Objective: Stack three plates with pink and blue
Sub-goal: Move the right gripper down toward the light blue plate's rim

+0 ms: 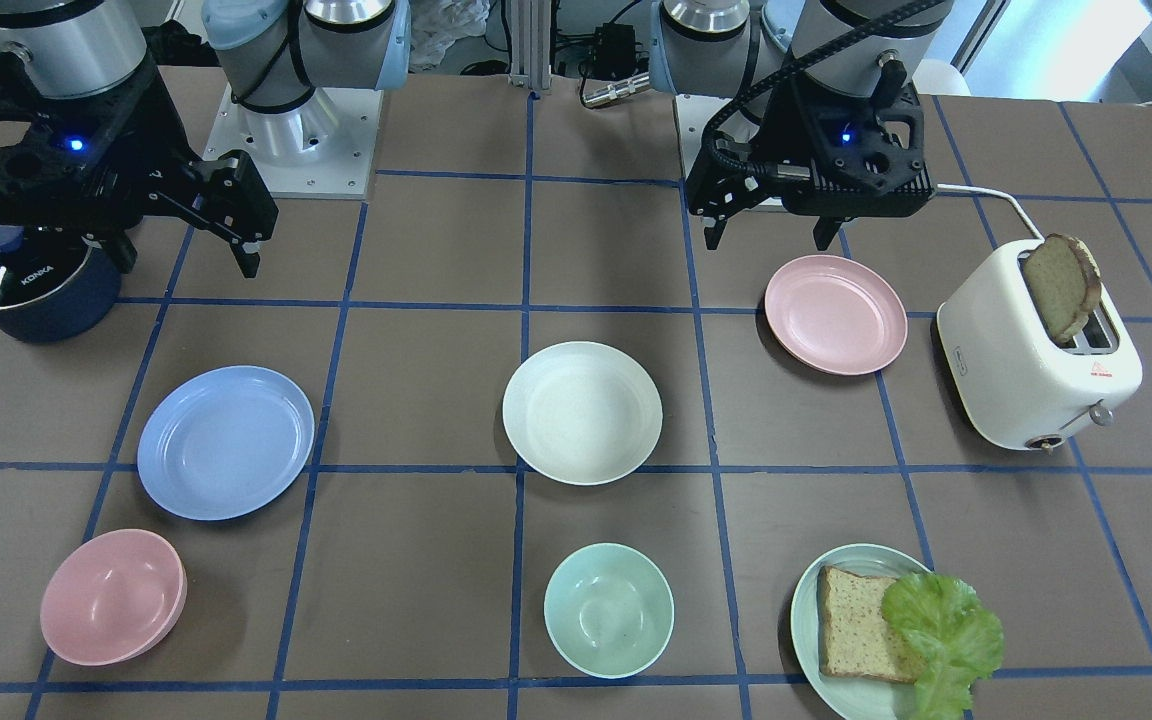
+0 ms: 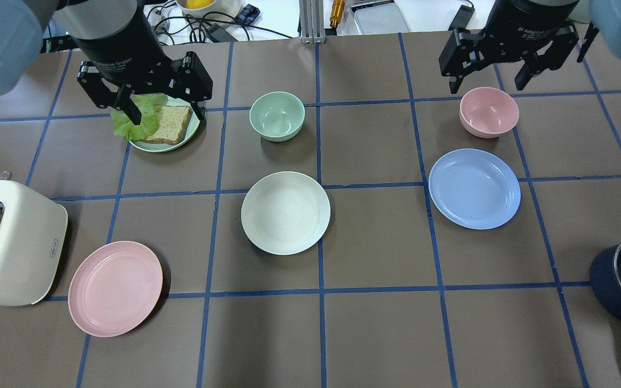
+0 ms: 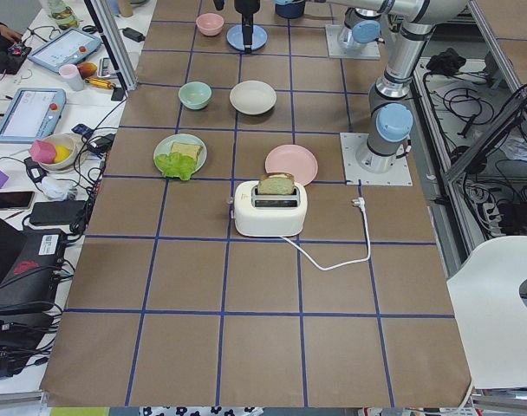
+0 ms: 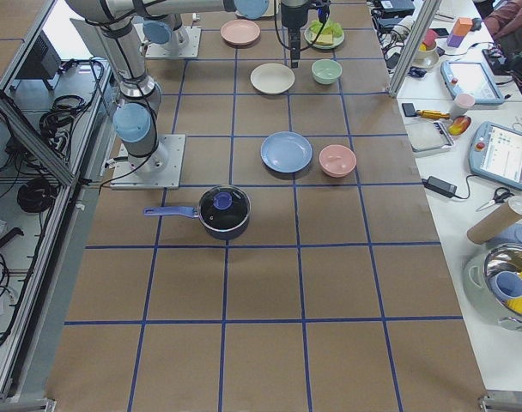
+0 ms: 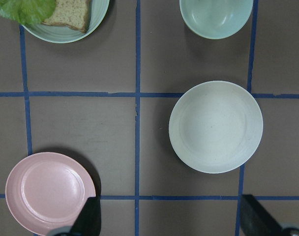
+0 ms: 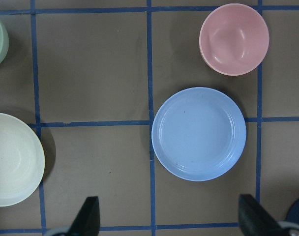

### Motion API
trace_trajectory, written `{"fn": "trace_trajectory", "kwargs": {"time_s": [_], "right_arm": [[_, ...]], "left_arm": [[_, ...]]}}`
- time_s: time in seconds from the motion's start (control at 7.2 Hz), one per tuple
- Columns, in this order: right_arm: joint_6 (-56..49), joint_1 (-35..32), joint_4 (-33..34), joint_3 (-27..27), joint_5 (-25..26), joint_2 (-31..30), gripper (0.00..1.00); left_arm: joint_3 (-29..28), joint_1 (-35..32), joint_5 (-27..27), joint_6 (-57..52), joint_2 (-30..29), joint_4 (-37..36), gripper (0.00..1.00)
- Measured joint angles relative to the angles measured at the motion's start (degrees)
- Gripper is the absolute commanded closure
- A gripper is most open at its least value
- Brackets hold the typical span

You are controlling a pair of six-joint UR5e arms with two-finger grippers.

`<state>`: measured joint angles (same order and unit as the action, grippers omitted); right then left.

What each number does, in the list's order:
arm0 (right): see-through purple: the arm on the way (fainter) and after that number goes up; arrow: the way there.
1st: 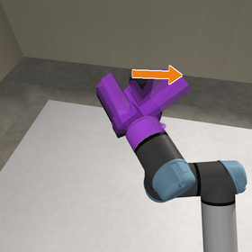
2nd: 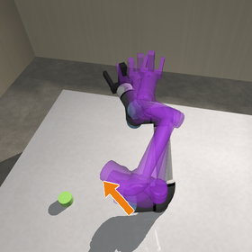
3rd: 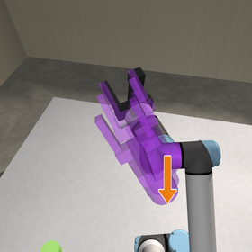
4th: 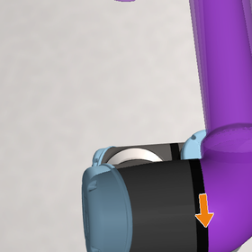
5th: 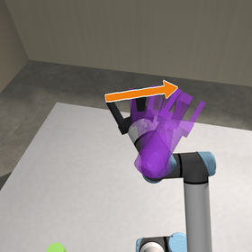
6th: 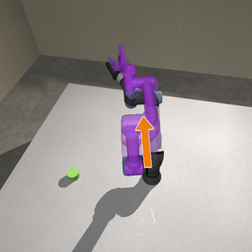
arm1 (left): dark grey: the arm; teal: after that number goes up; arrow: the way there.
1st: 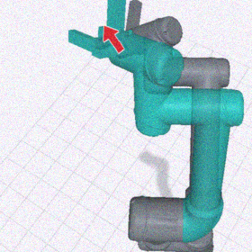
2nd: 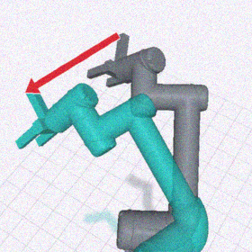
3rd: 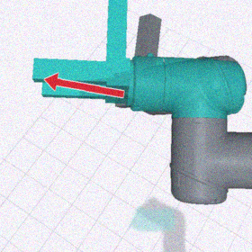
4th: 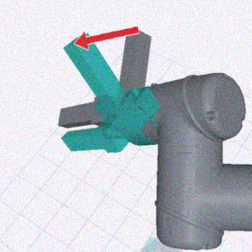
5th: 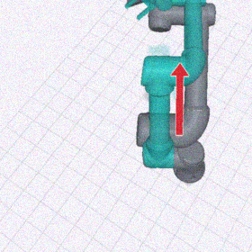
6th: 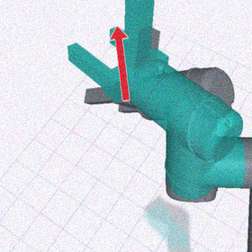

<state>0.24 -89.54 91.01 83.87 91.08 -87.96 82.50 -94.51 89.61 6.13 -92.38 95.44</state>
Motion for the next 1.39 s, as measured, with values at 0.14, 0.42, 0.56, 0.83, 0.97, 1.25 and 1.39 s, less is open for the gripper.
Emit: {"fn": "trace_trajectory", "kwargs": {"time_s": [0.14, 0.42, 0.56, 0.83, 0.97, 1.25, 1.39], "right_arm": [[0.09, 0.11, 0.2, -0.53, 0.01, 0.11, 0.0], [0.72, 0.29, 0.67, -2.04, -0.02, 1.27, 0.0], [0.89, 0.34, 0.66, -2.7, -0.17, 2.2, 0.0], [0.89, 0.49, 0.63, -2.95, -0.58, 3.6, 0.0], [0.68, 1.01, 0.79, -2.74, -0.5, 4.44, 0.0], [-0.34, 4.72, 0.74, -1.62, -0.32, 6.81, 0.0], [-0.97, 7.65, 1.09, 0.15, -0.31, 8.32, 0.0]], "left_arm": [[-0.01, 0.01, 0.02, -0.04, 0.0, 0.32, 0.0], [0.02, 0.07, 0.03, -0.03, -0.08, 0.51, 0.0], [0.02, 0.06, 0.06, -0.05, -0.1, 0.53, 0.0], [0.01, 0.04, 0.17, -0.06, -0.09, 0.73, 0.0], [-0.02, 0.05, 0.18, -0.05, -0.18, 0.93, 0.0], [-0.01, 0.14, 0.11, 0.26, -0.47, 1.04, 0.0], [0.01, 0.23, 0.02, 0.46, -0.58, 1.05, 0.0]]}}
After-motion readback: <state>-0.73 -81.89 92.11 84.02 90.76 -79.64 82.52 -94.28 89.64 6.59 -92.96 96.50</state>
